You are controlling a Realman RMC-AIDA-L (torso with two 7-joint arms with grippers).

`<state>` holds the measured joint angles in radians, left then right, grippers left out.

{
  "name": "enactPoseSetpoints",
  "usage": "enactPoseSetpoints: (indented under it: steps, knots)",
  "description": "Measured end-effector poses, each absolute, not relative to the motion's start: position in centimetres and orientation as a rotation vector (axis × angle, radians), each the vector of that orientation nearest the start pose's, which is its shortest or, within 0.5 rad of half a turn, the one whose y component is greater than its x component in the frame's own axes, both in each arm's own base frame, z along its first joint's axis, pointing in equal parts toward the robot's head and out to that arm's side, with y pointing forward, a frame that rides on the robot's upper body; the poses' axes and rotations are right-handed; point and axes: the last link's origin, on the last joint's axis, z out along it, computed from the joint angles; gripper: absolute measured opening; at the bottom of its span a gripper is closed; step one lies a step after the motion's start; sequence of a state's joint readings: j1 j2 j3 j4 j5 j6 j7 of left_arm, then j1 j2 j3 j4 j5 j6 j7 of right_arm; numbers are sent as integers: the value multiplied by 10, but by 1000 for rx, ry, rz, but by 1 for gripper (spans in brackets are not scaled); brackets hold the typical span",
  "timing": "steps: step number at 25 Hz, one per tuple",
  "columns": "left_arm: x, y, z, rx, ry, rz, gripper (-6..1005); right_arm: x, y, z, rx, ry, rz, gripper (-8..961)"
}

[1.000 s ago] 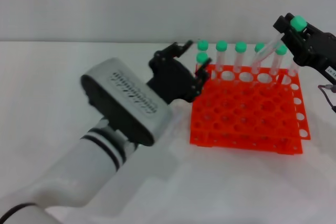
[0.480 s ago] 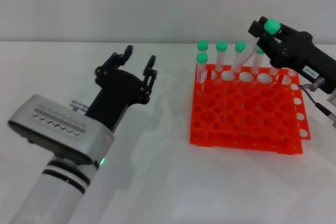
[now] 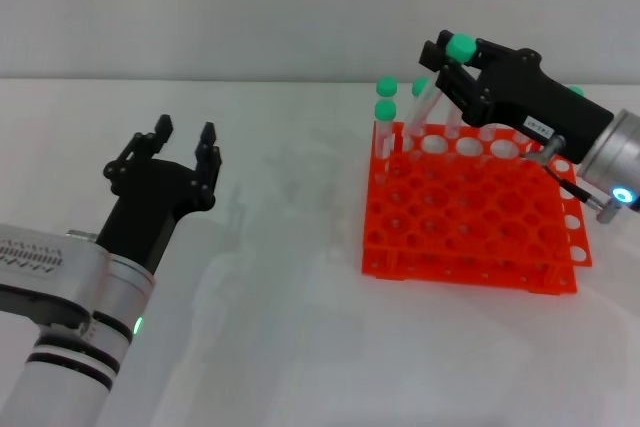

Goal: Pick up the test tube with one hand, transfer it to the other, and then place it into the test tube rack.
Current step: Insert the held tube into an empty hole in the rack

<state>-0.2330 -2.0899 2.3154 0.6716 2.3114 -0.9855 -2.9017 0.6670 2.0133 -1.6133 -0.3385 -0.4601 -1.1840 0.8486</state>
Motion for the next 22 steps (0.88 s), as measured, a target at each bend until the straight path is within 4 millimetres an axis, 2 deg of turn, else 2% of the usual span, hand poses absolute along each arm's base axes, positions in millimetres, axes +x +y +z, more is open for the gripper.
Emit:
enactPoseSetpoints:
  steps: [9,22]
  knots:
    - [-265,314,-62,-1656,-520,-712,470,175,408,-36,-2273,353,1041,205]
    - [-258,315,-67,-1692,-500,-721,471,176,418,-41,-2251,318,922,205]
